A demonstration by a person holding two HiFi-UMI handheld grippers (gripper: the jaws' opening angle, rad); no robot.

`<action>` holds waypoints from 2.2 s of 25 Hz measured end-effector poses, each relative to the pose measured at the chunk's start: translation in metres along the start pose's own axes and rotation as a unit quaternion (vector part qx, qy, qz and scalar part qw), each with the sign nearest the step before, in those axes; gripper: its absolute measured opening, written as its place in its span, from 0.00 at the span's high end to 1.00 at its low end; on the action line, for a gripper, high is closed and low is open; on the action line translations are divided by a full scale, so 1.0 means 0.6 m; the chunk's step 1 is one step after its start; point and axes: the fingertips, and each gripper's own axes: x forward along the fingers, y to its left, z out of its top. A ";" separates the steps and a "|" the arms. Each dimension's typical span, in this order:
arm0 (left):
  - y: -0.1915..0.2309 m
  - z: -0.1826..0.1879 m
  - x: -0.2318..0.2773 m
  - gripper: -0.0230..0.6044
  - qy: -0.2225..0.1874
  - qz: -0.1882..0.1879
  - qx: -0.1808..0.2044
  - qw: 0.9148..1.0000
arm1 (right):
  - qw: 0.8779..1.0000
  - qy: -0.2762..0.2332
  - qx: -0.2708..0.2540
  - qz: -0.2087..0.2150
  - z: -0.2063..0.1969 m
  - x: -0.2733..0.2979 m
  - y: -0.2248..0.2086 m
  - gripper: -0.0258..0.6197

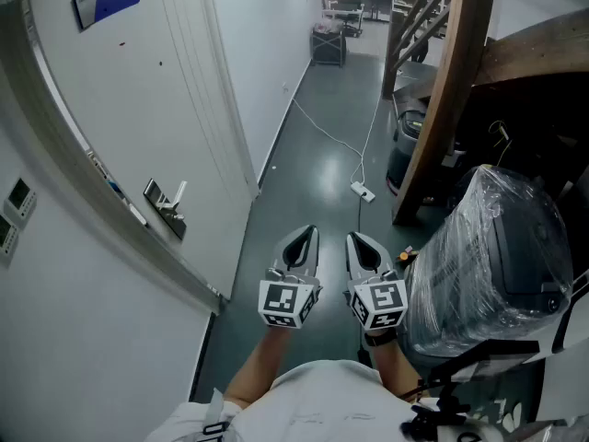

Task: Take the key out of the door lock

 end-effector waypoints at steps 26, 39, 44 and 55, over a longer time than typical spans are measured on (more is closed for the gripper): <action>-0.002 -0.062 0.068 0.96 0.045 0.045 0.012 0.998 | 0.996 0.063 0.061 0.028 -0.086 0.052 -0.104 0.96; 0.192 -0.083 0.237 0.97 0.037 0.033 0.038 0.998 | 0.999 0.036 0.028 0.003 -0.063 0.287 -0.121 0.96; 0.234 -0.092 0.283 0.96 0.024 -0.018 -0.004 1.000 | 0.999 0.035 0.027 -0.016 -0.071 0.371 -0.127 0.97; 0.336 -0.167 0.390 0.96 0.053 -0.005 -0.033 0.998 | 0.997 0.064 0.034 -0.023 -0.123 0.511 -0.182 0.97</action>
